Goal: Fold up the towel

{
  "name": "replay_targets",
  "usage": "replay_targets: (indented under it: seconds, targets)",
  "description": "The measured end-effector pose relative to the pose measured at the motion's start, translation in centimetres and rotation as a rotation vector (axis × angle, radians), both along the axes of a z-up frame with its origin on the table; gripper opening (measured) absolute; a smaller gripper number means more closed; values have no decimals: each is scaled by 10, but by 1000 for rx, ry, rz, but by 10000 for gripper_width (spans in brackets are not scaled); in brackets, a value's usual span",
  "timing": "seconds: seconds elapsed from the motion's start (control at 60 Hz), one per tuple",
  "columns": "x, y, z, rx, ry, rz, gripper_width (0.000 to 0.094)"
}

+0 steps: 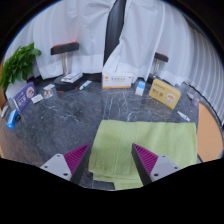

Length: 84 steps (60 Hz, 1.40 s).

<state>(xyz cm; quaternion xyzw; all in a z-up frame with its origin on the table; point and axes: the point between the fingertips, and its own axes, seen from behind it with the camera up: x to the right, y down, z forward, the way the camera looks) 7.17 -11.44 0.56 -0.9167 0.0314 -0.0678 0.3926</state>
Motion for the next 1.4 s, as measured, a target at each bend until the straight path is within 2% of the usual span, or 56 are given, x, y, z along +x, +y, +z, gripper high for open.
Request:
replay_targets:
  seconds: [0.033,0.083,0.1,0.183,0.217,0.267,0.4,0.45,0.583,0.683,0.783,0.867,0.967,0.983,1.017,1.05,1.083,1.1,1.133,1.167,1.25,1.4]
  targets:
    - [-2,0,-10,-22,7,-2,825]
    - [1,-2,-24,-52,-6,2,711]
    - [2,1,-21,-35,-20,15,678]
    - [11,1,-23,-32,-98,50,224]
    - [17,3,-21,-28,-120,46,96]
    - [15,3,-21,-30,-98,48,48]
    - [10,3,-11,-46,-68,53,38]
    - [-5,3,3,-35,-30,77,37]
    - [-61,2,86,64,235,130,36]
    - [-62,6,142,148,377,133,37]
    - [-24,6,151,169,395,114,36]
    - [16,5,121,130,359,85,48]
    - [64,1,83,75,330,54,170]
    - [74,-1,77,72,322,53,204]
    - [92,-3,68,60,293,41,343]
    - [113,-5,62,52,250,30,439]
    - [136,-7,59,49,200,15,625]
    - [148,-8,58,47,178,10,637]
    - [166,-12,57,40,138,-3,729]
    - [180,-15,58,35,107,-13,783]
    - [203,-25,70,35,70,-13,852]
    - [195,-46,106,59,50,24,851]
